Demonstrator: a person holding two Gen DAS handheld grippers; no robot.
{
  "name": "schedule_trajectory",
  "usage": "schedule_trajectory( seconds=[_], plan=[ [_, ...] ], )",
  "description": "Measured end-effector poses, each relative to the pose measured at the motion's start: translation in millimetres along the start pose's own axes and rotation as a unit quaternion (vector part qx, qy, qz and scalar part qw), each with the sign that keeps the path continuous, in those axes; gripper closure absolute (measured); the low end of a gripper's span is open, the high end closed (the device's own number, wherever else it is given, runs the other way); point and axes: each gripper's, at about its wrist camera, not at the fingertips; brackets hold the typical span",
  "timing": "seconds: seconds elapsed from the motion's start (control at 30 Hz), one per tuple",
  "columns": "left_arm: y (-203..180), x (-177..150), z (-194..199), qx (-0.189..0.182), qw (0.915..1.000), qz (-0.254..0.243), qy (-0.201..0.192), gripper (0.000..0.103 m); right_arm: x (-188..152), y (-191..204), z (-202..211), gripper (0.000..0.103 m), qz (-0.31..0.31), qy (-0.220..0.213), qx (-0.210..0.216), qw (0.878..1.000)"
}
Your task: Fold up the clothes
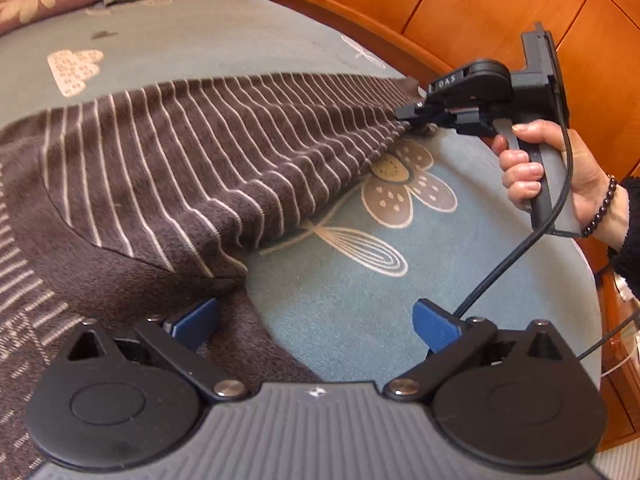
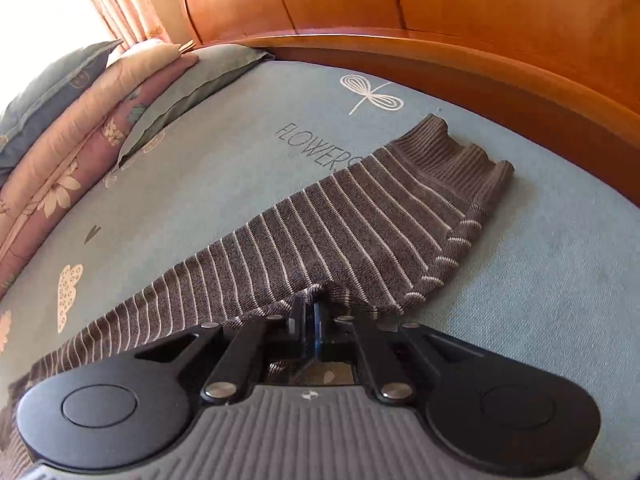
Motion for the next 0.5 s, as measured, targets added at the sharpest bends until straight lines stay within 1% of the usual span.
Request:
schedule_trajectory(
  seconds=[0.07, 0.13, 0.2, 0.23, 0.3, 0.37, 0.4, 0.43, 0.5],
  plan=[
    [-1, 3, 2, -0.009, 0.9999, -0.009, 0.011, 0.001, -1, 0, -4, 0.094, 0.009, 0.021, -0.006, 1.0],
    [3, 5, 11, -0.022, 0.9997, 0.006, 0.01, 0.001, -4, -3, 5, 0.089, -0.001, 0.027, 0.009, 1.0],
    [8, 7, 25, -0.027, 0.9994, 0.02, -0.012, 0.001, -7, -6, 17, 0.085, -0.007, 0.034, 0.044, 0.998],
    [11, 8, 30, -0.027, 0.9991, 0.026, -0.023, 0.001, -11, -8, 21, 0.082, -0.017, 0.049, 0.075, 0.996],
    [20, 13, 32, -0.019, 0.9982, 0.044, -0.037, 0.001, -20, -9, 26, 0.077, -0.04, 0.086, 0.136, 0.986],
    [29, 19, 28, -0.013, 0.9966, 0.068, -0.046, 0.001, -34, -3, 24, 0.073, -0.063, 0.131, 0.188, 0.971],
    [33, 22, 25, -0.013, 0.9956, 0.08, -0.048, 0.001, -42, 3, 21, 0.069, -0.065, 0.15, 0.201, 0.966],
    [38, 24, 20, -0.021, 0.9944, 0.093, -0.046, 0.001, -49, 10, 18, 0.061, -0.067, 0.169, 0.213, 0.96],
    [41, 28, 12, -0.024, 0.9939, 0.098, -0.043, 0.001, -61, 26, 12, 0.054, -0.06, 0.187, 0.217, 0.956]
  ],
)
Point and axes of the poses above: each gripper's, at about its wrist camera, not at the fingertips, and z roughly against the way its jaws point, y to its left, x to its top, and after that the axes turned 2 degrees about x, right-handed
